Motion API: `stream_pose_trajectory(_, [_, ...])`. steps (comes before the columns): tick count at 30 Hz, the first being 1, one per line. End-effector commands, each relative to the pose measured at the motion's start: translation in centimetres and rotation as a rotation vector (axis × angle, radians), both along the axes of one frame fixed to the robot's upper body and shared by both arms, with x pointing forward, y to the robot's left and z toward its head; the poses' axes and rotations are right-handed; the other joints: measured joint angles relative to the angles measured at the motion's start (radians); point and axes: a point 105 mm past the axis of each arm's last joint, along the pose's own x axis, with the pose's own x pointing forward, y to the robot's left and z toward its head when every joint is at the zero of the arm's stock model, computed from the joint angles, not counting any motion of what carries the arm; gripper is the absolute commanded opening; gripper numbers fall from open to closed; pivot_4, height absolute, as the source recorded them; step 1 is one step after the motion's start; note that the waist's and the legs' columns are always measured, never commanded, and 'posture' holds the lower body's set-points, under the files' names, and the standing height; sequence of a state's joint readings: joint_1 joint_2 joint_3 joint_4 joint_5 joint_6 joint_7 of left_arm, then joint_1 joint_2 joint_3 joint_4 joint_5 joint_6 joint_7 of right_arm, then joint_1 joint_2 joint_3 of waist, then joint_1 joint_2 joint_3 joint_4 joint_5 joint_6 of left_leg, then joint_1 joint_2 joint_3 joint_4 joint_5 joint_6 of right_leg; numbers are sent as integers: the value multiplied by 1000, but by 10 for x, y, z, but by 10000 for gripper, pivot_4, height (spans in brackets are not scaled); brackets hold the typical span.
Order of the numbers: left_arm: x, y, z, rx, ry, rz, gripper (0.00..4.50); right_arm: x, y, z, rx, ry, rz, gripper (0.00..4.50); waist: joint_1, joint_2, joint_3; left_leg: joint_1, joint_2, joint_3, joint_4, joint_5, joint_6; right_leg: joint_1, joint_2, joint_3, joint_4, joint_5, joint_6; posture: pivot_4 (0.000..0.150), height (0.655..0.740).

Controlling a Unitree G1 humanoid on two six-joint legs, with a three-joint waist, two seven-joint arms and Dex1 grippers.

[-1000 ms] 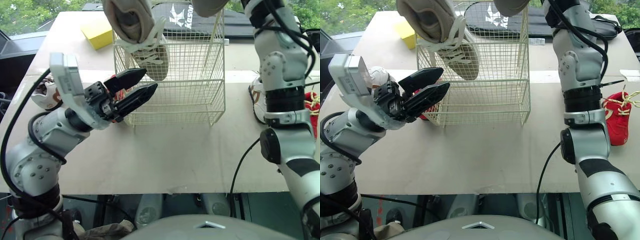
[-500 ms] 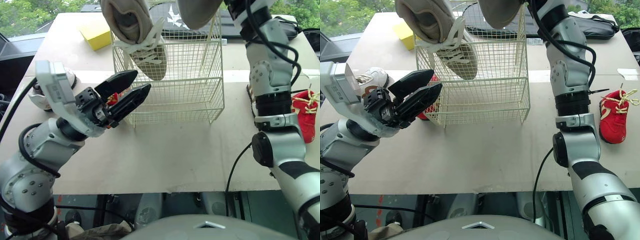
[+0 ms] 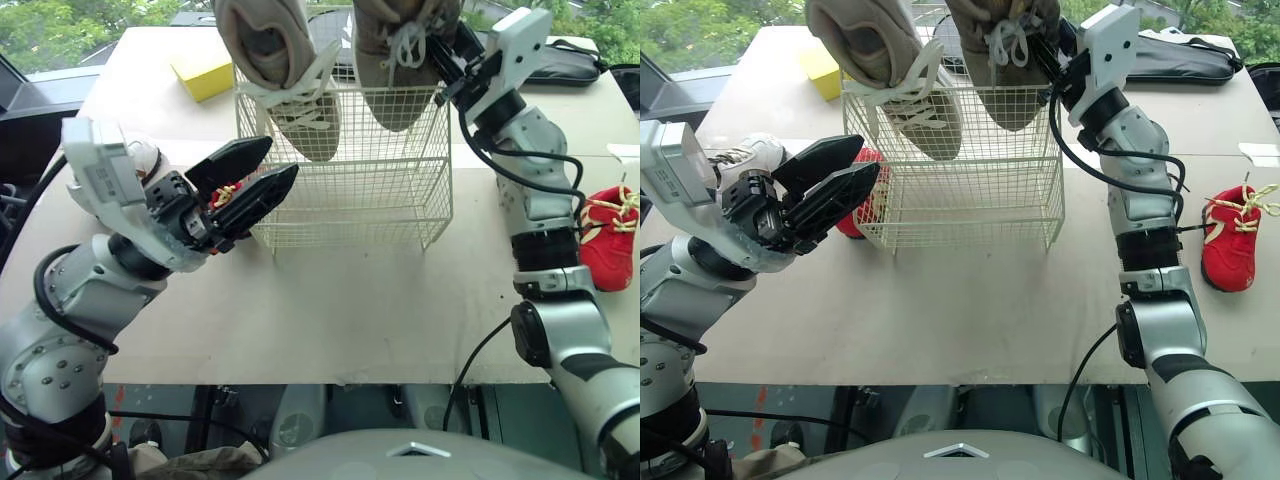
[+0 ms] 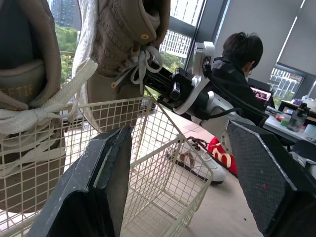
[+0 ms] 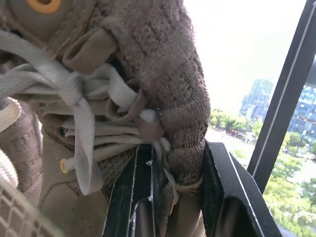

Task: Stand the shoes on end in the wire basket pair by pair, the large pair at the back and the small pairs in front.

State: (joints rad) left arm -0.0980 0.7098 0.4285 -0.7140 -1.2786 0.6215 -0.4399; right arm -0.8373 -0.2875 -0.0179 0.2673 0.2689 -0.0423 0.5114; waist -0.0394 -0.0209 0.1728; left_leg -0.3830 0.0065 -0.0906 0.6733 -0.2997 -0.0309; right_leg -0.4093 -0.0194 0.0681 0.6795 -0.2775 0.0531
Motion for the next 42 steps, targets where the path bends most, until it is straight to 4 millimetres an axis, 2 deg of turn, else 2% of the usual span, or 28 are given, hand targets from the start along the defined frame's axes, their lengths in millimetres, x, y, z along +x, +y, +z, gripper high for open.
stream_pose_trajectory(1, [-4, 1, 7, -7, -47, -2, 34032, -2, 5, -27, -20, 136, 58, 2356, 0, 0, 0, 0, 0, 0, 0, 0, 0, 0, 0, 0, 0, 0, 0, 1500, 7400])
stream_pose_trajectory(4, [-3, 1, 7, -9, -47, -3, 34032, -3, 6, -31, -7, 168, 70, 2328, -1, -1, -1, 0, 0, 0, 0, 0, 0, 0, 0, 0, -1, 0, 0, 1500, 7400])
stream_pose_trajectory(5, [-2, 1, 7, -10, -46, -3, 34032, -3, 5, -31, -12, 167, 68, 12556, -2, -2, -1, 0, 0, 0, 0, 0, 0, 0, 0, 0, -1, 0, 0, 1500, 7400])
stream_pose_trajectory(11, [-2, 4, 6, -10, -42, -1, 34032, -8, -10, -11, 27, 158, 52, 41666, -9, -1, -1, 2, 0, 2, -1, 0, 0, 0, 1, 3, 2, 0, 0, 1500, 7400])
stream_pose_trajectory(12, [-2, 4, 6, -11, -42, 0, 34032, -12, -12, -7, 26, 155, 64, 44212, -7, 0, -1, 2, 0, 2, -1, 0, 0, 0, 1, 3, 2, 0, 0, 1500, 7400])
stream_pose_trajectory(15, [-2, 5, 5, -14, -38, 4, 34032, -28, -19, 1, -42, 127, 108, 44212, -3, 0, 0, 1, 0, 1, -1, 0, 0, 0, 1, 2, 1, 0, 0, 1500, 7400])
stream_pose_trajectory(19, [-1, 7, 5, -14, -29, 9, 34032, -38, -31, 5, -169, 112, 91, 44212, -2, 0, 0, 0, 0, 1, -1, 0, 0, -1, 0, 2, -1, 0, 0, 1500, 7400])
stream_pose_trajectory(23, [0, 10, 2, -8, -12, 27, 34032, -46, -44, 10, -211, 106, 72, 44212, -3, 0, 0, 0, 0, 1, -1, 0, 1, -1, 0, 2, -1, 0, 0, 1500, 7400])
stream_pose_trajectory(26, [4, 17, 1, -4, -4, 71, 34032, -65, -54, 12, -218, 141, 141, 44212, -1, 0, 0, 0, 0, 1, -1, -2, 4, -1, 1, 2, 0, 0, 0, 1500, 7400])
stream_pose_trajectory(29, [10, 34, 3, -35, 20, 139, 34032, -86, -54, 13, -245, 153, 213, 44212, 0, 0, 0, 0, 1, 1, -1, -2, 4, -1, 0, 2, -1, 0, 0, 1500, 7400])
stream_pose_trajectory(34, [27, 89, -3, -75, 128, 334, 34032, -143, -37, -2, -331, 251, 483, 44212, -1, 0, 0, 0, 1, 1, -2, -3, 5, -1, 1, 1, -1, 0, 0, 1500, 7400])
stream_pose_trajectory(37, [35, 111, -18, 15, 221, 427, 34032, -155, -36, -13, -402, 268, 480, 44212, -1, 0, 0, 0, 1, 1, -1, -3, 5, 0, 1, 1, -1, 0, 0, 1500, 7400])
stream_pose_trajectory(42, [35, 126, -45, 142, 275, 533, 34032, -173, -33, -25, -474, 230, 458, 44212, 2, 0, 0, 0, 0, 1, -1, -3, 5, 0, 1, 1, -1, 0, 0, 1500, 7400])
